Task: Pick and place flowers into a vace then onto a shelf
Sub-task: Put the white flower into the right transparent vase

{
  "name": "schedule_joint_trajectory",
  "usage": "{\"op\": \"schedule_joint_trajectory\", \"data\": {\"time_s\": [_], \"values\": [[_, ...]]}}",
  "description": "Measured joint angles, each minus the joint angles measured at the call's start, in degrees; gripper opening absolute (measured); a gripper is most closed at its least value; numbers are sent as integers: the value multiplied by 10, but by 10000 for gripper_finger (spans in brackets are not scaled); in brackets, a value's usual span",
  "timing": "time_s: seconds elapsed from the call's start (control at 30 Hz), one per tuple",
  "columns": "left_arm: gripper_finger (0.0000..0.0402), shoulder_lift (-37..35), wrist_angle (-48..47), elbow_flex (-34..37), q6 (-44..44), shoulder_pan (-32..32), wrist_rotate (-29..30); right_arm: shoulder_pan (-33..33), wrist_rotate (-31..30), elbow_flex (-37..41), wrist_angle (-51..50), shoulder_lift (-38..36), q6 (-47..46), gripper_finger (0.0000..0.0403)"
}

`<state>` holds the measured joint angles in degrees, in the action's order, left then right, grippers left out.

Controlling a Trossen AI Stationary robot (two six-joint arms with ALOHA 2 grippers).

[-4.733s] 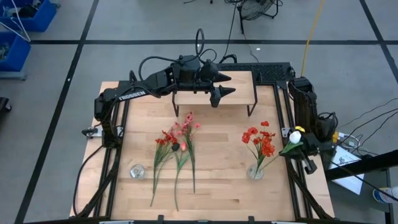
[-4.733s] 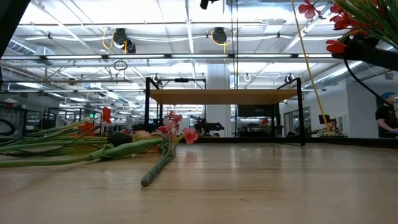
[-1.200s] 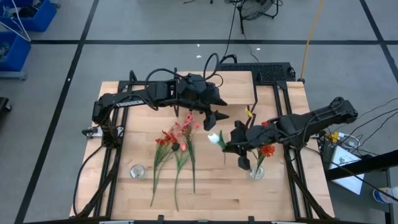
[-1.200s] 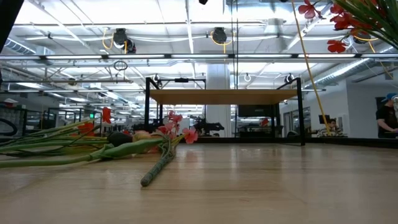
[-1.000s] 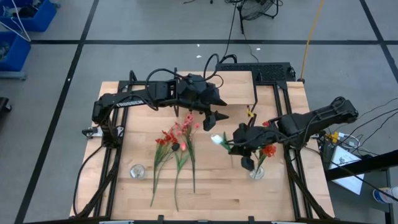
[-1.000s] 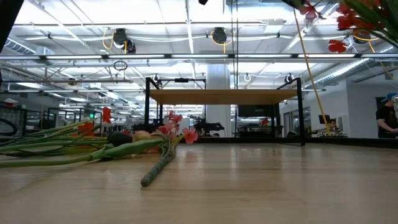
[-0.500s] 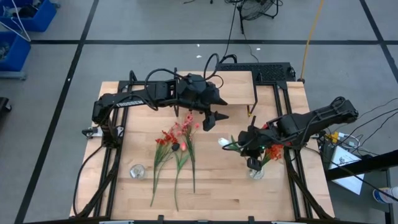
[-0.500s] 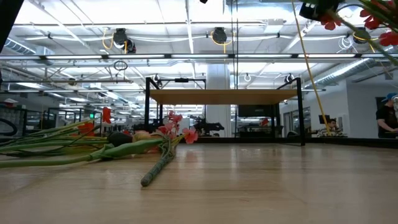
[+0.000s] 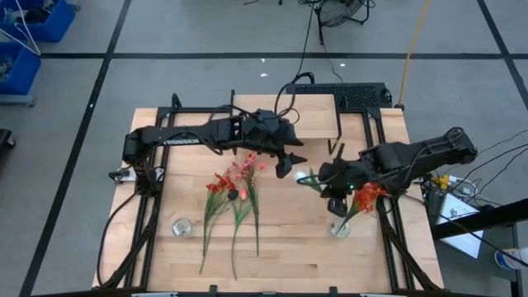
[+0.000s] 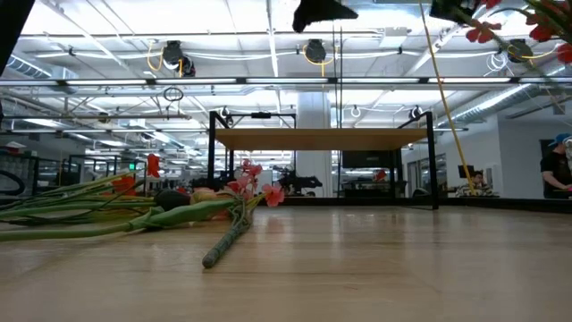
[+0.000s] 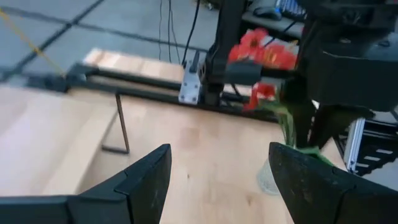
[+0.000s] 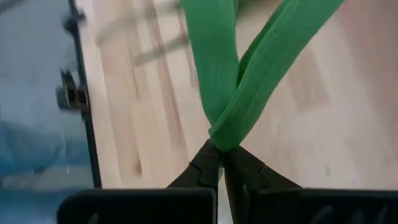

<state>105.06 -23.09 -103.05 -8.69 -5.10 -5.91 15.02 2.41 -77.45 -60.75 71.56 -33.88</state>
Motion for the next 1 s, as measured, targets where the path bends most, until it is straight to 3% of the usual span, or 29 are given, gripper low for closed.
{"op": "schedule_joint_trajectory", "data": {"time_s": [0.57,0.9,1.0], "values": [[274,0,39,17,-26,-2,0,12,20,16,-10,-1,-49,0],[273,0,47,17,-24,-3,-1,52,-27,84,63,-2,-82,0],[274,0,48,17,-28,-5,-1,68,-72,94,65,-2,-99,0]]}}
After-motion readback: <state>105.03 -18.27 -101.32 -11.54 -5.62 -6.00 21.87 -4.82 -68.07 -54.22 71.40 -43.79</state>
